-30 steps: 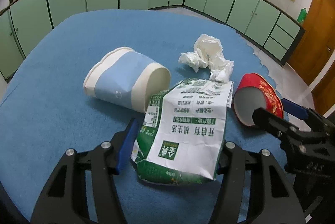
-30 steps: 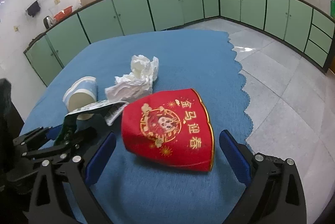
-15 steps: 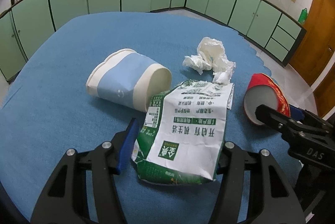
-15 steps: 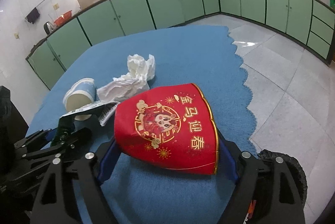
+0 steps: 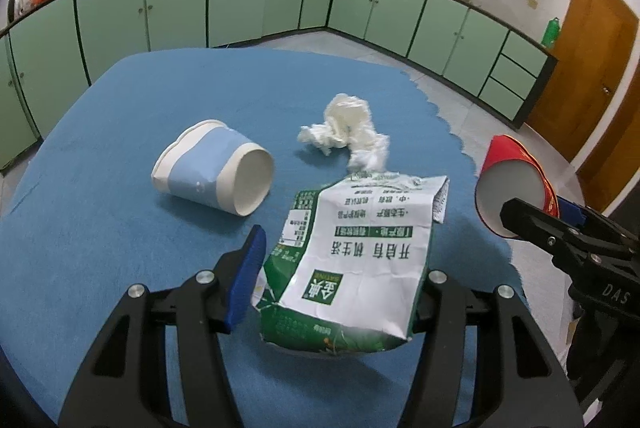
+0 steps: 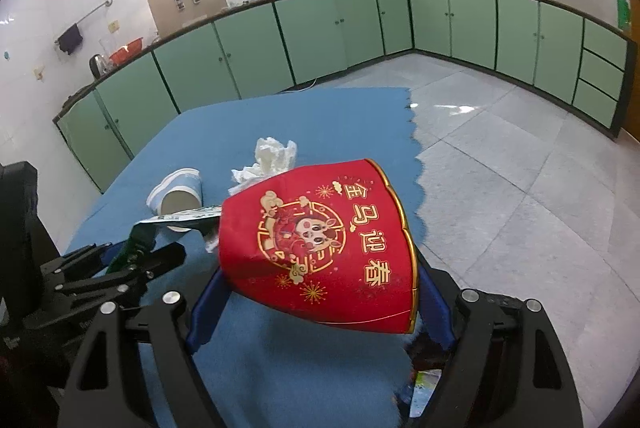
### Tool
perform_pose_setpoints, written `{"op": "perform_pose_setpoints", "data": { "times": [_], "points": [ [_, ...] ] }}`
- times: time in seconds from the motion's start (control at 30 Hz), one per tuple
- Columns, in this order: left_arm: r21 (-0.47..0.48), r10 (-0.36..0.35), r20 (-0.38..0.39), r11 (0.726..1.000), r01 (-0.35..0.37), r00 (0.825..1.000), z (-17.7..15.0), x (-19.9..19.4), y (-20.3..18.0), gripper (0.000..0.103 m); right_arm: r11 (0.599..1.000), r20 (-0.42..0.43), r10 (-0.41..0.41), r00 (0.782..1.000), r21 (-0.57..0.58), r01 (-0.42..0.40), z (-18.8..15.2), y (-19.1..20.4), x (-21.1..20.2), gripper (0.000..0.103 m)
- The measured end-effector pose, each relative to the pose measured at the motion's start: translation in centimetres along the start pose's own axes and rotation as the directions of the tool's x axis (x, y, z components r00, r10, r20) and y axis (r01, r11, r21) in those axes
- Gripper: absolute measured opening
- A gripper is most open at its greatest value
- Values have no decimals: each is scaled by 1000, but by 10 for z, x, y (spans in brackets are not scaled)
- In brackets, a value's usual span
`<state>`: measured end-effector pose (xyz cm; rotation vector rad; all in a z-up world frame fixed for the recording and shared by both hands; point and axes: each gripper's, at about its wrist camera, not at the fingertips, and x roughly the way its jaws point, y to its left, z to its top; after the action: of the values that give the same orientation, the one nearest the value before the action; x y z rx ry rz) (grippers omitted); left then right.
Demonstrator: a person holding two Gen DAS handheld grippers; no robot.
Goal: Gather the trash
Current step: 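Grasp the green milk bag with the left tool while the right tool carries the red bag toward the bin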
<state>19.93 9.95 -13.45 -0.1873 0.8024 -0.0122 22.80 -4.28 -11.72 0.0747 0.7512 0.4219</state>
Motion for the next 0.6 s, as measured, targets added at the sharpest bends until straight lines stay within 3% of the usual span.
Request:
{"op": "perform_pose_setpoints", "data": {
  "times": [0.03, 0.1, 0.13, 0.4, 0.5, 0.6],
  "points": [
    [5, -6, 4, 1000, 6, 1000, -1, -3, -2, 53, 1000, 5, -9, 1000, 3, 9, -2, -3, -6, 81],
    [17, -35, -2, 999, 35, 999, -2, -8, -9, 27, 1000, 12, -23, 1000, 9, 23, -4, -8, -15, 81],
    [9, -63, -10, 998, 63, 998, -2, -9, -11, 20, 999, 15, -31, 999, 16, 31, -8, -13, -22, 81],
    [41, -85, -58, 995, 87, 995, -22, 6, -34, 23, 996, -2, -72, 997, 60, 72, -26, -31, -36, 81],
    [54, -85, -49, 995, 88, 995, -23, 4, -39, 10, 995, 0, -69, 998, 66, 69, -27, -32, -36, 81],
    [56, -96, -44, 994, 99, 994, -22, -1, -42, 10, 995, 17, -73, 997, 70, 71, -27, -32, -40, 81]
  ]
}}
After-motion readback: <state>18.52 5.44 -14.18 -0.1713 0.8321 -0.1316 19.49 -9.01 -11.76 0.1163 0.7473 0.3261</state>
